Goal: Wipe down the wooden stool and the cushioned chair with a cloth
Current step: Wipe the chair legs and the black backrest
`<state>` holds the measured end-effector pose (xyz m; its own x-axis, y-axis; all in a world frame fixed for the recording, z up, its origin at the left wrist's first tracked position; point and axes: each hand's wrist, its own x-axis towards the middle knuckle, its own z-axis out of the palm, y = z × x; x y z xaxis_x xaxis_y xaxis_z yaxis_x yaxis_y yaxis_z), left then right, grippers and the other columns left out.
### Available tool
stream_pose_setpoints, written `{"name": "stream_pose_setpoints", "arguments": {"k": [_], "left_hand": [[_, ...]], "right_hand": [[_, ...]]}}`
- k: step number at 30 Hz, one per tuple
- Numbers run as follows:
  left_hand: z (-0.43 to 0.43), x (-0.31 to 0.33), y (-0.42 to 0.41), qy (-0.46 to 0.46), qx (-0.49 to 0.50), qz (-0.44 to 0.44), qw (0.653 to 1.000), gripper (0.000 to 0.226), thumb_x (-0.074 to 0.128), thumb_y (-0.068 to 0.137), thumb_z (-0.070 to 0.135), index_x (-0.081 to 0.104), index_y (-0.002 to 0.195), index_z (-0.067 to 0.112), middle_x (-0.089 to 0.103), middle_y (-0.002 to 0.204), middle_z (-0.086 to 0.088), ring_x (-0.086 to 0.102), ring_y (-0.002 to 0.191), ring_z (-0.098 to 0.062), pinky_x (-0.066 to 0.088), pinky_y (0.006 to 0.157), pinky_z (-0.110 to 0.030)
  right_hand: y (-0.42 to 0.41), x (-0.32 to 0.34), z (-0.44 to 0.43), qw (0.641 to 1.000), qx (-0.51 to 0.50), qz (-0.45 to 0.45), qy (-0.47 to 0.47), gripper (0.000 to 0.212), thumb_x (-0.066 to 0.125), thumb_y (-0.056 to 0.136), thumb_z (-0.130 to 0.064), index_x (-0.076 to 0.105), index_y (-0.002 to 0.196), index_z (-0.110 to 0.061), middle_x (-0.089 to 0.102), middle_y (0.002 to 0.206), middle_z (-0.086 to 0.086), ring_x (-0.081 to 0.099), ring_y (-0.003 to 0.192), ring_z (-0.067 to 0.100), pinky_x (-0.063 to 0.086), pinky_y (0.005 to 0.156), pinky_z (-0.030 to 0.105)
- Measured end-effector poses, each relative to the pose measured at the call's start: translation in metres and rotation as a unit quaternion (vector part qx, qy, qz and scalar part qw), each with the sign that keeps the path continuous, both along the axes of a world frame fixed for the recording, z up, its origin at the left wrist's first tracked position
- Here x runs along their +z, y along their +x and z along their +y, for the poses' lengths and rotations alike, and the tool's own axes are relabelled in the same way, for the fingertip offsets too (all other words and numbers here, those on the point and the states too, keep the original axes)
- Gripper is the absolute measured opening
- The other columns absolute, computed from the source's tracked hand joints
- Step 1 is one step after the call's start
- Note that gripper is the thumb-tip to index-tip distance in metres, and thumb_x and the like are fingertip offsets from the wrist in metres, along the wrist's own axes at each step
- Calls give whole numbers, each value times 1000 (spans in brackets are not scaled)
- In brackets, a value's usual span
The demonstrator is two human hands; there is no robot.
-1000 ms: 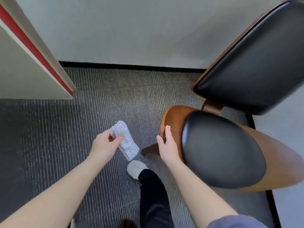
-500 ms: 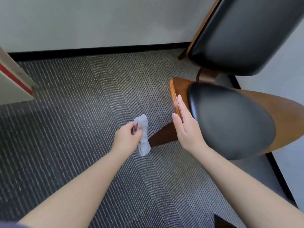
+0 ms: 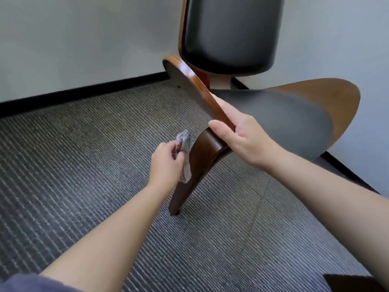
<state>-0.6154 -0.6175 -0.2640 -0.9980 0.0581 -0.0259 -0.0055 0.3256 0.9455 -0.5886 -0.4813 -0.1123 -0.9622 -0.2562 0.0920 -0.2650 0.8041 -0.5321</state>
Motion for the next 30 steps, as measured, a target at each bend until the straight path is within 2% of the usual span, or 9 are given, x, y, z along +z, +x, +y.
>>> {"name": "stream_pose_setpoints", "arguments": {"k": [2, 5, 10, 13, 15, 19, 23, 26, 30], "left_hand": [[7, 0, 1, -26, -4, 75, 997, 12, 56, 92, 17, 66, 96, 22, 46, 81, 2, 44, 72, -9, 30, 61, -26], [21, -1, 4, -48, -40, 123, 990, 36, 57, 95, 21, 60, 128, 36, 43, 85, 3, 38, 71, -1, 30, 66, -26], [43, -4, 0, -141, -86, 160, 973, 44, 45, 100, 32, 43, 145, 31, 40, 97, 2, 47, 82, -18, 44, 68, -33], [49, -3, -10, -201, -116, 213, 949, 48, 43, 101, 33, 35, 148, 29, 40, 103, -1, 47, 87, -20, 44, 65, -34], [51, -2, -16, -233, -133, 250, 930, 47, 46, 101, 31, 36, 147, 27, 46, 112, -4, 52, 97, -25, 49, 68, -38], [50, -3, -25, -262, -144, 240, 924, 51, 46, 101, 25, 32, 150, 22, 47, 118, -7, 53, 103, -27, 48, 70, -40], [54, -9, -12, -280, -179, 280, 901, 57, 42, 102, 24, 21, 154, 15, 44, 134, -9, 53, 109, -29, 48, 73, -39], [55, -2, -25, -274, -152, 241, 919, 55, 39, 101, 25, 24, 152, 13, 44, 135, -12, 54, 108, -32, 48, 74, -40], [59, -3, -9, -261, -189, 291, 901, 51, 41, 101, 25, 30, 150, 15, 46, 135, -10, 55, 107, -31, 45, 70, -38]], "right_hand": [[4, -4, 4, 1000, -4, 4, 5, 57, 43, 99, -42, 30, 151, -24, 42, 150, -11, 38, 135, -2, 30, 112, 16], [4, -4, 4, 1000, -11, -2, -3, 58, 41, 98, -45, 30, 151, -26, 41, 151, -11, 37, 137, 1, 30, 116, 26], [6, -13, 20, 999, -1, -22, -34, 57, 38, 98, -49, 31, 150, -29, 35, 153, -15, 29, 141, -2, 24, 120, 33], [8, -21, 28, 999, -2, -3, -34, 57, 38, 97, -51, 31, 149, -31, 36, 153, -16, 30, 139, -5, 24, 117, 23], [7, -21, 29, 1000, 0, 1, -26, 58, 38, 97, -55, 30, 150, -31, 36, 153, -16, 30, 139, -5, 25, 115, 17], [6, -21, 28, 1000, 3, 3, -18, 58, 38, 97, -52, 30, 150, -30, 35, 154, -14, 28, 141, -3, 23, 119, 28], [7, -23, 27, 1000, -1, 18, -19, 55, 38, 98, -46, 31, 150, -28, 36, 153, -15, 30, 140, -3, 24, 118, 28], [8, -24, 25, 999, -7, 19, -25, 53, 38, 99, -44, 32, 149, -28, 38, 152, -14, 32, 138, -5, 25, 117, 25], [9, -22, 23, 999, -12, 18, -26, 52, 38, 100, -42, 32, 149, -28, 40, 151, -13, 38, 133, -6, 30, 115, 28]]}}
